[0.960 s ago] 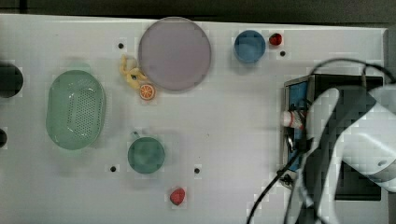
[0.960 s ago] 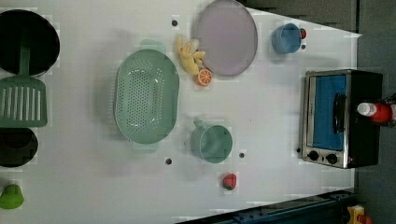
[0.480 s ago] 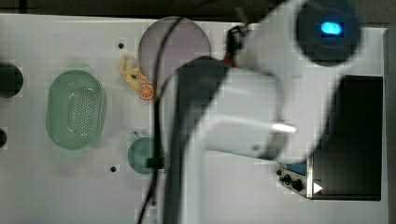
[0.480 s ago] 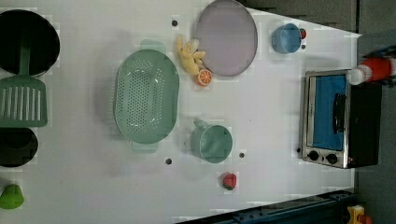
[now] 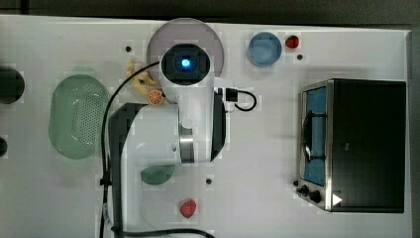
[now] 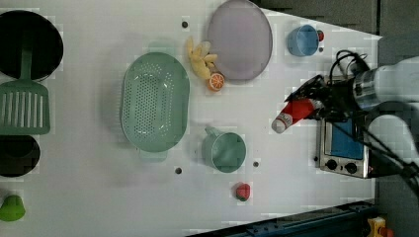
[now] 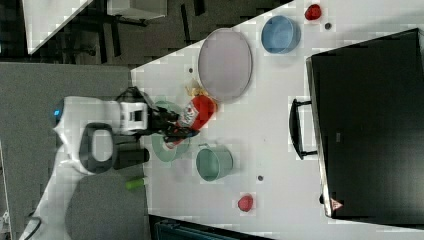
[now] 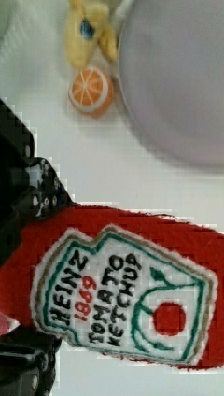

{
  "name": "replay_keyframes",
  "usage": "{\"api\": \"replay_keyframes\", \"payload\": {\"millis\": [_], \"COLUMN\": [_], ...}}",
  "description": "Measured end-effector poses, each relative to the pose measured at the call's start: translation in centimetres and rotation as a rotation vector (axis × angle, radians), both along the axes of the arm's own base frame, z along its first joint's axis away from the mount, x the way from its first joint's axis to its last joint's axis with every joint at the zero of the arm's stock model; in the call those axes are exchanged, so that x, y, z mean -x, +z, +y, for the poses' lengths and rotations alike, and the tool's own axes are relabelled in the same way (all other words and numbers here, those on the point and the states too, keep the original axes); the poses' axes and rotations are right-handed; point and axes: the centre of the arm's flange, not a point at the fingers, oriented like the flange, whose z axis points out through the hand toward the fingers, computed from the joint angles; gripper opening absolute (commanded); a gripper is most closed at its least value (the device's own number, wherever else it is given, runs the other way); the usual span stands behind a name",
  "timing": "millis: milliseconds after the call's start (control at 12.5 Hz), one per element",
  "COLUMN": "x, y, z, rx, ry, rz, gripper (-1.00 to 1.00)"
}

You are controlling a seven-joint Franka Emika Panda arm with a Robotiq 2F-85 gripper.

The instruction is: Pick Ketchup from oven and place it on table.

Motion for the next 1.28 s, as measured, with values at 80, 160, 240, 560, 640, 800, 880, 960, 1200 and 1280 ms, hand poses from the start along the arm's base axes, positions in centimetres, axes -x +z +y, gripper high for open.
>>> {"api": "replay_keyframes", "payload": {"millis": [80, 160, 240, 560, 640, 800, 880, 960, 1200, 1280], "x": [1.0, 1.0, 1.3, 1.4, 0.9, 1.0, 1.6, 2.0, 6.0, 5.9], "y": [-1.4, -1.7, -2.3, -3.9, -4.6, -7.9, -10.4, -13.0, -18.9, -17.9], "z": [-1.6, -2.8, -4.9, -6.6, -6.7, -7.0, -7.2, -7.6, -7.0, -6.8], "rx": [0.015, 0.006, -0.001, 0.002, 0.008, 0.022, 0.029, 0.045, 0.067, 0.061], "ry": [-0.02, -0.053, -0.103, -0.142, -0.142, -0.147, -0.152, -0.154, -0.125, -0.122], "rz": [0.02, -0.007, -0.075, -0.148, -0.189, -0.176, -0.147, -0.127, -0.005, -0.014], "gripper": [0.2, 0.2, 0.2, 0.2, 0.2, 0.38, 0.59, 0.92, 1.0, 1.0]}}
